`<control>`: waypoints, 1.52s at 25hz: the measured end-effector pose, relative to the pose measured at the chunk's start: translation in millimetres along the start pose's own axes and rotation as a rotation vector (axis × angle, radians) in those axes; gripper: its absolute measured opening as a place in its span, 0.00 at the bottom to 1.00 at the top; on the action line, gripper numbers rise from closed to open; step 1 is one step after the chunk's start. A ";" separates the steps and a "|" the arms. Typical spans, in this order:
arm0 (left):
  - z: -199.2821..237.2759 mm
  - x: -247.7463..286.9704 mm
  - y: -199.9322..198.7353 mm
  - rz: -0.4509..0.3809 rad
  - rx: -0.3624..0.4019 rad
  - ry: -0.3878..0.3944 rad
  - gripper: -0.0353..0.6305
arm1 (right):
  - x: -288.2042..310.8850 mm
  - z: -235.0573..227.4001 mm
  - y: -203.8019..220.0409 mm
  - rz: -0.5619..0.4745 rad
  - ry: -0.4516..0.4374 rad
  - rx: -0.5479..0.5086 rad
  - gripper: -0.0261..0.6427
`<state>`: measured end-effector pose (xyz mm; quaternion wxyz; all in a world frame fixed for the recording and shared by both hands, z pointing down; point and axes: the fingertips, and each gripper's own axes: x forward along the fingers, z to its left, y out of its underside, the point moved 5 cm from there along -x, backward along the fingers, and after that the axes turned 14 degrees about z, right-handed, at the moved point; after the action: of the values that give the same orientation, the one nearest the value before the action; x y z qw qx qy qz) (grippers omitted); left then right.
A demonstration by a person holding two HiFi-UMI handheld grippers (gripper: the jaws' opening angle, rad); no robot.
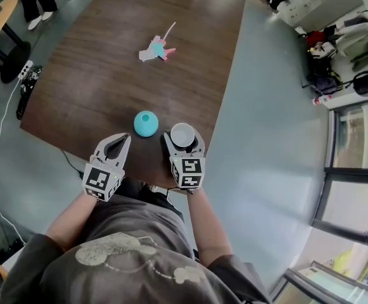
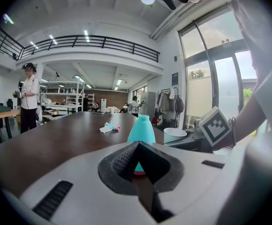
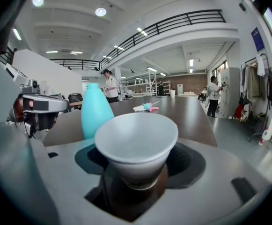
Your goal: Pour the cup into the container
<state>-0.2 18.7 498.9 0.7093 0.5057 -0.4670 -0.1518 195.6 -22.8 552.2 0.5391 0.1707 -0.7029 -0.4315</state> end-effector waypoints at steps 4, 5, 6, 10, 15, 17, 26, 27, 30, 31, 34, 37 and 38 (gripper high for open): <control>-2.1 -3.5 3.8 -0.001 -0.010 -0.011 0.06 | 0.4 -0.8 1.4 -0.006 -0.011 0.000 0.50; -2.3 -4.6 4.3 -0.004 -0.016 -0.013 0.06 | 1.0 -0.8 1.8 -0.006 -0.017 0.000 0.50; -2.5 -5.8 4.6 -0.006 -0.021 -0.017 0.06 | 1.3 -0.8 2.1 -0.003 -0.025 0.002 0.50; -2.5 -10.2 7.2 -0.009 -0.028 -0.032 0.06 | 1.8 0.4 0.5 0.011 -0.051 0.023 0.59; -1.8 -13.8 8.1 -0.020 -0.033 -0.053 0.06 | 1.1 4.7 4.4 0.031 -0.054 -0.002 0.70; 0.3 -16.1 7.4 -0.030 -0.042 -0.066 0.06 | -3.1 6.6 8.3 0.049 -0.057 -0.024 0.70; 19.9 -19.4 7.3 -0.049 -0.078 -0.081 0.06 | -51.6 6.2 41.9 0.073 0.029 0.020 0.70; 23.5 -19.7 5.7 -0.053 -0.079 -0.078 0.06 | -57.5 6.6 43.1 0.066 0.043 0.031 0.70; 34.2 -22.7 0.9 -0.082 -0.081 -0.062 0.06 | -71.7 11.4 41.1 0.030 0.074 0.077 0.70; 37.3 -25.4 0.1 -0.092 -0.085 -0.055 0.06 | -76.3 14.4 38.5 0.010 0.084 0.096 0.70; 49.8 -37.6 0.4 -0.087 -0.094 -0.053 0.06 | -89.3 29.2 25.8 -0.059 0.128 0.149 0.69; 63.5 -60.0 2.7 -0.073 -0.120 -0.064 0.06 | -108.3 53.9 12.1 -0.128 0.203 0.177 0.52; 68.1 -68.8 2.8 -0.078 -0.123 -0.062 0.06 | -114.6 63.3 7.2 -0.152 0.225 0.184 0.45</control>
<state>-92.1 28.1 469.9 0.7178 0.4741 -0.4584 -0.2232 181.3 88.9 485.0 0.5624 0.3193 -0.6596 -0.3829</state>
